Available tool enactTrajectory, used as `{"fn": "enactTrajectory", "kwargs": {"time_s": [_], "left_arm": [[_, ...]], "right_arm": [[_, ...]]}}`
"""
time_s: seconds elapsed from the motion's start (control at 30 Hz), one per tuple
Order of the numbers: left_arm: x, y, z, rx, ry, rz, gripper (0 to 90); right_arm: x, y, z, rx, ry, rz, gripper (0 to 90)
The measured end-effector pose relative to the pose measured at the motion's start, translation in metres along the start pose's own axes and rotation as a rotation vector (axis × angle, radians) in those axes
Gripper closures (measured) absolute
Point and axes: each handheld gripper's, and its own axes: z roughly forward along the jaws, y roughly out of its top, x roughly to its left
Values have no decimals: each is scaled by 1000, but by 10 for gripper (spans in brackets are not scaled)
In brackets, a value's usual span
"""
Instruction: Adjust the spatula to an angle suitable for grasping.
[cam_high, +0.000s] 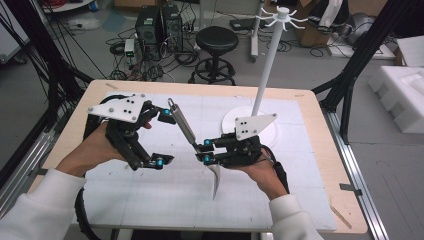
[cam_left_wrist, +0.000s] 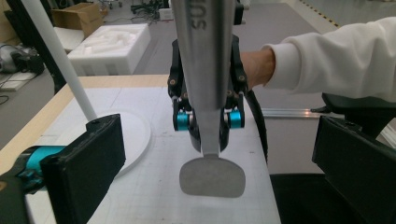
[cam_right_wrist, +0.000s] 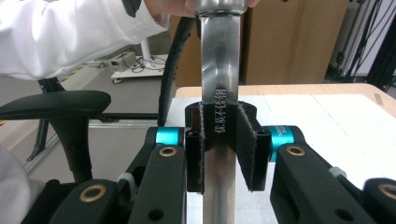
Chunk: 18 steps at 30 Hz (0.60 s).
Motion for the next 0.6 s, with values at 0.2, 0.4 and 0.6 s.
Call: {"fn": "enactTrajectory", "kwargs": {"time_s": [0.2, 0.4, 0.6], "left_arm": [[3, 3, 6, -25, -31, 11, 94], [5, 6, 9, -50, -63, 11, 172], [6, 10, 13, -63, -106, 24, 319]], "right_arm": [[1, 1, 1, -5, 12, -6, 749], [2, 1, 0, -19, 29, -11, 749], [2, 1, 2, -19, 40, -18, 750]]}}
